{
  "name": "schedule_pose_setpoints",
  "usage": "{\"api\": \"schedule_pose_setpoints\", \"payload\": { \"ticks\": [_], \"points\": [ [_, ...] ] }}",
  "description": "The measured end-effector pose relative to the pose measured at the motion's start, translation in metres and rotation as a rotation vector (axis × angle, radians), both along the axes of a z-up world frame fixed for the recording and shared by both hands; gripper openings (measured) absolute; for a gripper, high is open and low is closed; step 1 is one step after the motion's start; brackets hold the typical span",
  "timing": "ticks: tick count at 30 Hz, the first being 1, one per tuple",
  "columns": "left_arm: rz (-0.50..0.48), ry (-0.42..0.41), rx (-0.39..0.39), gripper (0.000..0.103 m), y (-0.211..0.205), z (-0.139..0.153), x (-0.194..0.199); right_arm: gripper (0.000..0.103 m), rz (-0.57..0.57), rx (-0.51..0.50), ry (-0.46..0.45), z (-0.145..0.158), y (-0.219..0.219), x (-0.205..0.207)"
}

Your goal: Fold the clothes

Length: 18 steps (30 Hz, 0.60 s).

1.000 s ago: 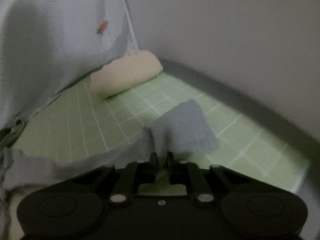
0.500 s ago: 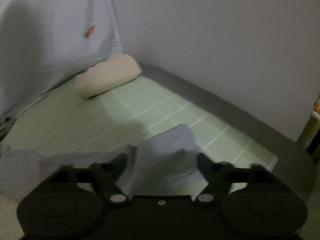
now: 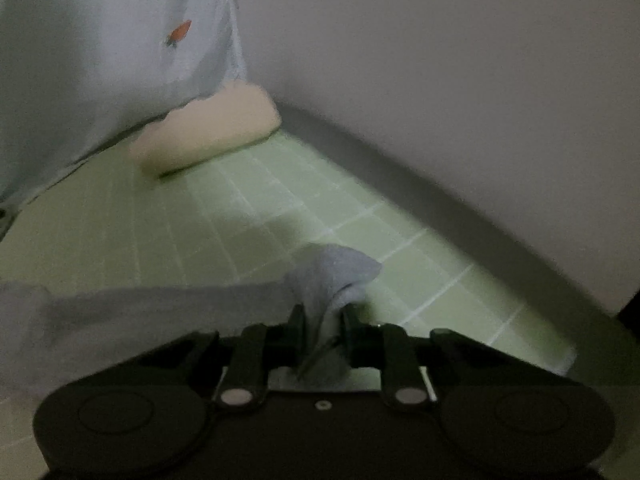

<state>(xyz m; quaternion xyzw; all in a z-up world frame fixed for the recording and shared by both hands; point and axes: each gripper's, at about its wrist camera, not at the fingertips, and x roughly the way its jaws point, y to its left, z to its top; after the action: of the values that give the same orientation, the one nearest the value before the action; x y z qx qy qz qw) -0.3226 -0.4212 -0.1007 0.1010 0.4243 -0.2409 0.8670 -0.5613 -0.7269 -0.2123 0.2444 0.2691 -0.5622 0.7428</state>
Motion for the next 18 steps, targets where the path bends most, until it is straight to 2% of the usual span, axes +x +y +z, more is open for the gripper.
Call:
{"api": "schedule_pose_setpoints", "payload": {
  "ticks": [2, 3, 4, 6, 8, 9, 12, 14, 18],
  "points": [
    [0.017, -0.007, -0.002, 0.103, 0.002, 0.002, 0.004, 0.021, -0.042, -0.027, 0.018, 0.004, 0.002, 0.000],
    [0.027, -0.008, -0.004, 0.103, 0.004, 0.003, 0.006, 0.023, -0.060, -0.008, 0.030, 0.003, 0.001, 0.001],
    [0.038, -0.008, -0.005, 0.103, 0.007, 0.004, 0.009, 0.029, -0.077, 0.011, 0.042, 0.001, 0.000, 0.001],
    [0.063, -0.001, -0.006, 0.103, 0.013, 0.005, 0.014, 0.043, -0.084, 0.022, 0.133, -0.005, 0.001, 0.012],
    [0.085, 0.005, -0.007, 0.103, 0.021, 0.007, 0.019, 0.071, -0.105, -0.014, 0.203, -0.003, 0.007, 0.022],
    [0.099, 0.007, -0.009, 0.103, 0.026, 0.008, 0.022, 0.081, -0.116, -0.018, 0.207, -0.001, 0.009, 0.025],
    [0.144, 0.027, -0.024, 0.103, 0.045, 0.009, 0.032, 0.085, -0.121, -0.028, 0.184, 0.008, 0.018, 0.036],
    [0.172, 0.045, -0.041, 0.103, 0.060, 0.008, 0.040, 0.103, -0.105, -0.044, 0.165, 0.015, 0.027, 0.046],
    [0.222, 0.059, -0.048, 0.103, 0.091, 0.006, 0.056, 0.103, -0.041, -0.073, 0.108, 0.027, 0.050, 0.081]
  ]
}}
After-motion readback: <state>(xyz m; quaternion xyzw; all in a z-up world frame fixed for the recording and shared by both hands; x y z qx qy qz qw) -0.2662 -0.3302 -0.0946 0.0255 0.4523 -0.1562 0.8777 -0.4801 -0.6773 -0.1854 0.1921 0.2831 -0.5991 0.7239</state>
